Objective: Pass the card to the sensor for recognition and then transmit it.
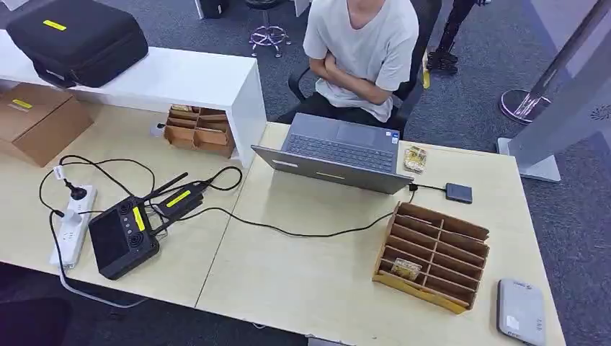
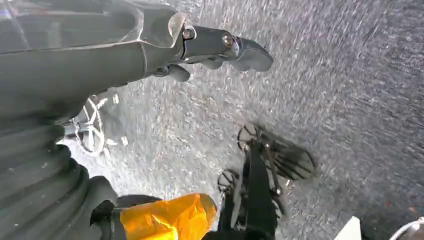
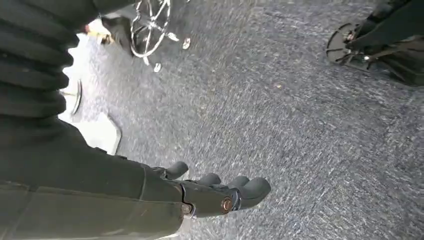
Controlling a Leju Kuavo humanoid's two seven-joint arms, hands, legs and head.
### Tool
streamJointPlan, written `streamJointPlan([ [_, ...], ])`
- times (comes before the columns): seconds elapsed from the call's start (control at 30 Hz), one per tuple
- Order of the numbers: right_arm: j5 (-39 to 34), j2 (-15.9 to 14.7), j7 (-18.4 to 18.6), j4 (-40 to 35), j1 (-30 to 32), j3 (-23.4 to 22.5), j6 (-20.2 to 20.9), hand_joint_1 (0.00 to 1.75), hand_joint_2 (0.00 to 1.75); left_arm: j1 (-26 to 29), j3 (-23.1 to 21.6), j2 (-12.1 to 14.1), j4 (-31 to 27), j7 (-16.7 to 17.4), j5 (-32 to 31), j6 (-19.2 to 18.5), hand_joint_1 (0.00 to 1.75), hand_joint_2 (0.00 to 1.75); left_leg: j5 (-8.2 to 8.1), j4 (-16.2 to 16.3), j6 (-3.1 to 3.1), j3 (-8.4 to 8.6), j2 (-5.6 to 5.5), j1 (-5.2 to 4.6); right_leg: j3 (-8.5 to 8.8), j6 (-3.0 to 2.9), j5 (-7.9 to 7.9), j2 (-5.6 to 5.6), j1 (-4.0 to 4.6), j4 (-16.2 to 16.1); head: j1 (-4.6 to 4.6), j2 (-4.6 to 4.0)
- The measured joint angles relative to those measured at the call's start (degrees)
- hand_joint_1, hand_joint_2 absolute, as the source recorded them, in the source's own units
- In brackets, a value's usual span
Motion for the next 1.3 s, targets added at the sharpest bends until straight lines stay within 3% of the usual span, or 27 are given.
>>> streamJointPlan([
  [0.13,5.59,0.09,1.56,0.24,-0.43,0.0,0.54,0.0,0.0,-0.63,3.71,-0.88,0.0,0.91,-7.55,-1.24,0.0,1.75,-0.01,0.0,0.01,0.0,-0.01,0.0,0.0,0.0,0.0,0.0,0.0,0.0,-0.02,0.0],
  [0.23,18.03,0.11,4.06,0.55,-0.75,0.17,1.18,0.0,0.0,-1.15,6.51,-1.41,0.04,2.4,-23.4,-3.38,0.0,1.75,-0.01,0.0,0.01,0.0,0.0,0.0,0.0,0.0,0.0,0.0,0.0,0.0,0.0,0.0],
  [0.3,21.74,0.11,4.5,0.77,-0.94,0.22,1.44,0.0,0.0,-1.46,8.24,-1.88,0.13,3.0,-29.12,-4.33,0.0,1.75,-0.01,0.0,0.01,0.0,0.01,0.0,0.0,0.0,0.0,0.01,0.0,0.0,-0.02,0.0],
  [0.4,9.95,0.11,2.71,1.14,-1.13,-0.59,3.48,0.0,0.0,-1.99,12.04,-2.58,0.33,3.3,-20.93,-5.47,0.0,1.75,-0.01,0.0,0.01,0.0,0.01,0.0,-0.01,0.0,-0.01,0.01,0.0,0.0,0.0,0.0],
  [0.47,4.73,0.13,2.03,1.44,-1.23,-2.17,5.27,0.0,0.0,-2.38,14.6,-2.93,0.57,4.24,-23.04,-7.06,0.0,1.75,-0.01,0.0,0.02,0.0,0.01,-0.01,0.01,0.0,0.0,0.01,0.0,0.0,-0.02,0.0],
  [0.5,5.75,0.18,1.99,1.57,-1.22,-2.98,4.59,0.0,1.75,-2.57,15.83,-3.13,0.66,4.26,-25.01,-6.29,0.0,1.75,-0.02,0.0,0.01,0.0,0.01,-0.01,0.01,0.0,0.0,0.01,0.0,0.0,0.0,0.0],
  [0.53,9.74,0.22,2.41,1.64,-1.21,-3.45,2.33,0.0,0.0,-2.7,16.7,-3.28,0.68,4.28,-29.96,-4.17,0.0,1.75,-0.02,0.0,0.01,0.0,0.01,-0.01,0.01,0.0,0.0,0.01,-0.01,0.0,-0.02,0.0],
  [0.6,19.84,0.31,3.5,1.86,-1.27,-3.48,-1.42,0.0,0.0,-2.86,16.74,-3.69,0.81,5.91,-40.49,-1.09,0.0,1.75,-0.02,0.0,0.01,0.0,0.03,0.0,0.0,0.0,0.0,0.03,0.0,0.0,0.0,0.0],
  [0.63,20.71,0.29,3.48,1.99,-1.42,-4.15,0.07,0.0,0.0,-2.94,17.28,-3.74,0.87,6.19,-41.45,-1.63,0.0,1.75,-0.03,0.0,-0.01,0.01,0.03,0.0,-0.01,0.0,0.0,0.03,0.0,0.0,0.0,0.0],
  [0.7,14.1,0.33,2.77,2.19,-1.6,-6.17,2.3,0.0,0.0,-3.19,19.0,-3.89,1.05,5.79,-34.68,-3.44,0.0,1.75,-0.03,0.0,-0.01,0.03,-0.01,-0.01,-0.04,-0.01,-0.02,0.01,0.0,0.0,0.0,0.0],
  [0.73,9.53,0.42,2.49,2.27,-1.59,-7.26,2.73,0.0,0.0,-3.27,19.98,-3.96,1.11,5.79,-28.12,-4.18,0.0,1.75,-0.04,0.0,-0.01,0.03,0.0,0.0,0.01,-0.01,-0.02,0.01,0.0,0.0,0.0,0.0],
  [0.8,7.3,0.81,2.03,2.38,-1.55,-9.01,2.31,0.0,0.0,-3.31,21.31,-4.37,1.14,5.66,-22.13,-4.0,0.0,1.75,-0.06,0.0,-0.06,0.04,0.05,0.0,0.01,-0.02,-0.01,0.05,0.0,0.0,-0.02,0.0],
  [1.0,9.86,1.42,1.44,2.49,-1.74,-9.05,-0.53,0.0,0.0,-3.49,21.07,-4.87,1.27,5.42,-23.32,-2.45,0.0,1.75,-0.07,0.0,-0.07,0.06,0.06,0.01,0.03,-0.02,-0.02,0.08,0.01,0.0,0.0,0.0],
  [1.03,10.38,1.55,1.29,2.56,-1.8,-9.05,-1.05,0.0,1.75,-3.55,20.91,-4.85,1.36,5.33,-23.65,-2.03,0.0,1.75,-0.07,0.0,-0.07,0.06,0.06,0.0,0.03,-0.02,-0.01,0.08,0.01,0.0,-0.02,0.0],
  [1.07,11.16,1.73,1.09,2.64,-1.92,-9.05,-1.78,0.0,1.75,-3.67,20.76,-4.83,1.46,5.27,-24.05,-1.53,0.0,1.75,-0.07,0.0,-0.07,0.06,0.06,0.0,0.04,-0.02,-0.01,0.08,0.01,0.0,-0.02,0.0],
  [1.1,12.73,1.77,1.2,2.71,-2.0,-9.03,-2.85,0.0,0.0,-3.73,20.54,-4.83,1.46,5.2,-25.75,-0.58,0.0,1.75,-0.07,0.0,-0.07,0.06,0.06,0.01,0.04,-0.02,-0.01,0.08,0.01,0.0,0.0,0.0],
  [1.13,15.35,2.06,1.9,2.75,-2.1,-8.37,-4.4,0.0,0.0,-3.71,19.2,-4.83,1.49,5.38,-30.53,1.14,0.0,1.75,-0.07,0.0,-0.07,0.07,0.06,0.0,0.04,-0.02,-0.01,0.08,0.01,0.0,0.0,0.0],
  [1.17,14.46,2.25,2.21,2.86,-2.26,-8.04,-3.42,0.0,0.0,-3.66,17.17,-4.85,1.62,5.97,-34.02,2.32,0.0,1.75,-0.07,0.0,-0.07,0.08,0.06,0.01,0.03,-0.02,-0.02,0.08,0.01,0.0,-0.02,0.0],
  [1.2,10.8,2.52,2.05,3.04,-2.41,-9.16,-0.51,0.0,1.75,-3.67,15.26,-4.85,1.77,6.6,-34.68,1.94,0.0,1.75,-0.07,0.0,-0.07,0.07,0.05,0.01,0.03,-0.02,-0.02,0.07,0.01,0.0,0.02,0.0],
  [1.27,1.45,2.71,0.83,3.13,-2.47,-13.89,4.29,0.0,1.75,-4.12,16.68,-4.83,1.92,6.49,-28.01,0.35,0.0,1.75,-0.07,0.0,-0.07,0.08,0.03,0.01,0.09,-0.02,-0.02,0.05,0.01,0.0,0.02,0.0],
  [1.3,-0.31,2.91,0.57,3.13,-2.38,-15.28,2.5,0.0,1.75,-4.16,17.95,-4.85,1.92,5.61,-23.41,0.86,0.0,1.75,-0.07,0.0,-0.07,0.09,0.04,0.0,0.09,-0.02,-0.01,0.06,0.0,0.0,0.0,0.0],
])
